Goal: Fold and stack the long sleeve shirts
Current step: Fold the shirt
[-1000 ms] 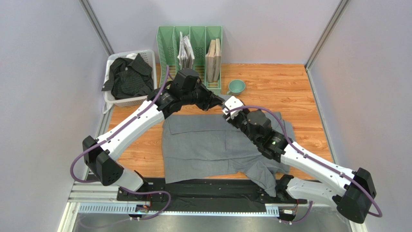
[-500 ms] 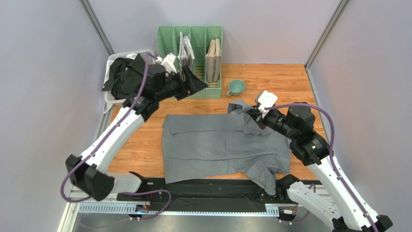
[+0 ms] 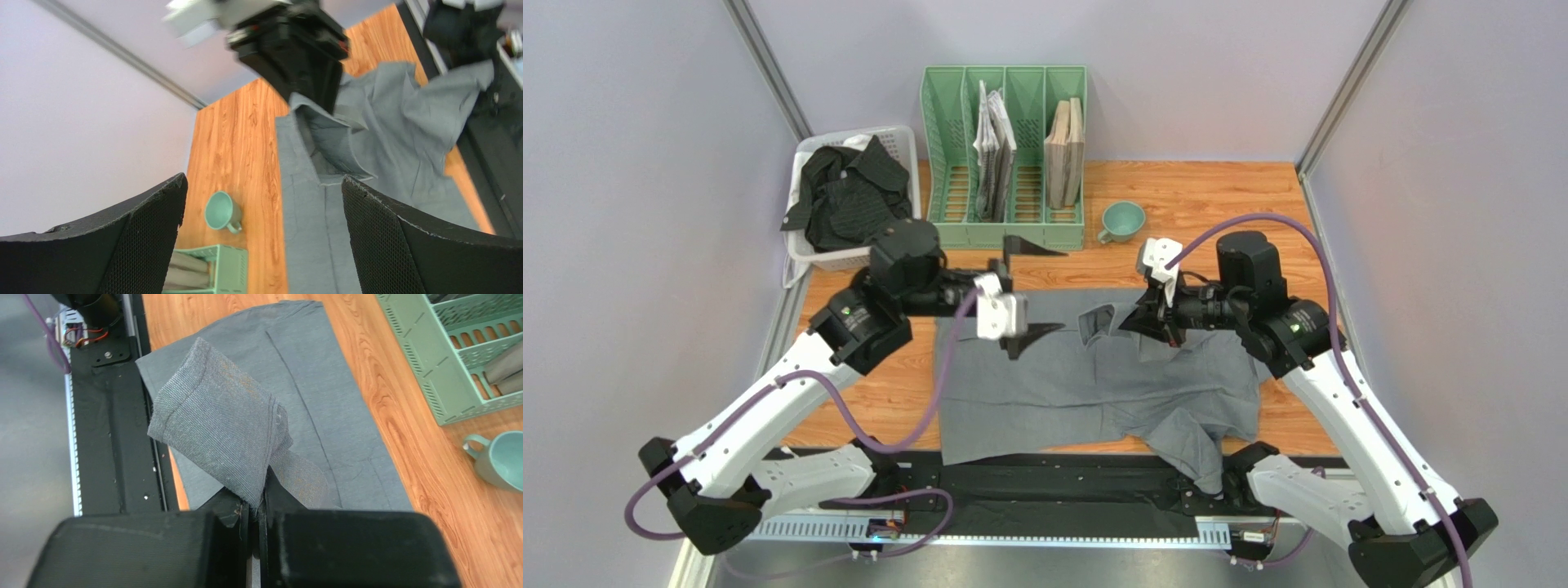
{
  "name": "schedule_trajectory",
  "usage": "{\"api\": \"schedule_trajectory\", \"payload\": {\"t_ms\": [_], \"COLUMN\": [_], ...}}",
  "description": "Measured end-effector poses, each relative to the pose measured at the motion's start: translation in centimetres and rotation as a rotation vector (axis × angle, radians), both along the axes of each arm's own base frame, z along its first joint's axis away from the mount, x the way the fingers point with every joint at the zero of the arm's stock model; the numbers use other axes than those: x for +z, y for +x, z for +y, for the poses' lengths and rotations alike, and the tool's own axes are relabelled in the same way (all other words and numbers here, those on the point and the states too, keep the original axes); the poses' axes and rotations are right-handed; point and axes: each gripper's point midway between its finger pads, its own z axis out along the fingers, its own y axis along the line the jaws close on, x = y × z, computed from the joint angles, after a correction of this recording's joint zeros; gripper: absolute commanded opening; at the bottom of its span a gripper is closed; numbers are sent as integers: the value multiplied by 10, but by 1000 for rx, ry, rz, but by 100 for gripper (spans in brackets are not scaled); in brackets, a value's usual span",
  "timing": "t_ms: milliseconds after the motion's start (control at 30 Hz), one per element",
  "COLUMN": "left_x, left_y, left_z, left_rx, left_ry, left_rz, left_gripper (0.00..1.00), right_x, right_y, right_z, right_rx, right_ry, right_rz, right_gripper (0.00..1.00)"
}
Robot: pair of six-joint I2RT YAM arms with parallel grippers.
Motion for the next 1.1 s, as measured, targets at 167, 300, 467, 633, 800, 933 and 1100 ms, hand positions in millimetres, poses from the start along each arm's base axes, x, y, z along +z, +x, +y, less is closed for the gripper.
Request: {"api": "schedule_trajectory", "payload": {"t_ms": [167,300,467,633,800,933,1100], "left_x": [-39,-43,-45,-49,-47,-52,-57], "left_y": [-12,-12,-10,-9,-3,-2,-3], "left_z": [-29,-41,-51,-58,-67,-69,-72], "left_rx": [-93,-102,-102,-112,-115,-132,-149], "left_ry": [97,102,97,111,134,162,215], "left_rz": [-135,-153,-149,-133,-143,-174,-171], "left_gripper": [99,99,99,67,41,0,0], "right_x": [2,1,-2,-2,-5,-8,-8], "right_y": [-3,-4,-4,-1,-9,-12,-7], "right_z": [2,3,4,6,6,6,3], "right_rx": [39,59,75,92,127,147,126], "right_ry": [-10,-14,-27,-28,-36,-42,-55], "right_rz": [36,52,73,78,94,116,115], "right_gripper": [5,6,8,13,22,30,44]}}
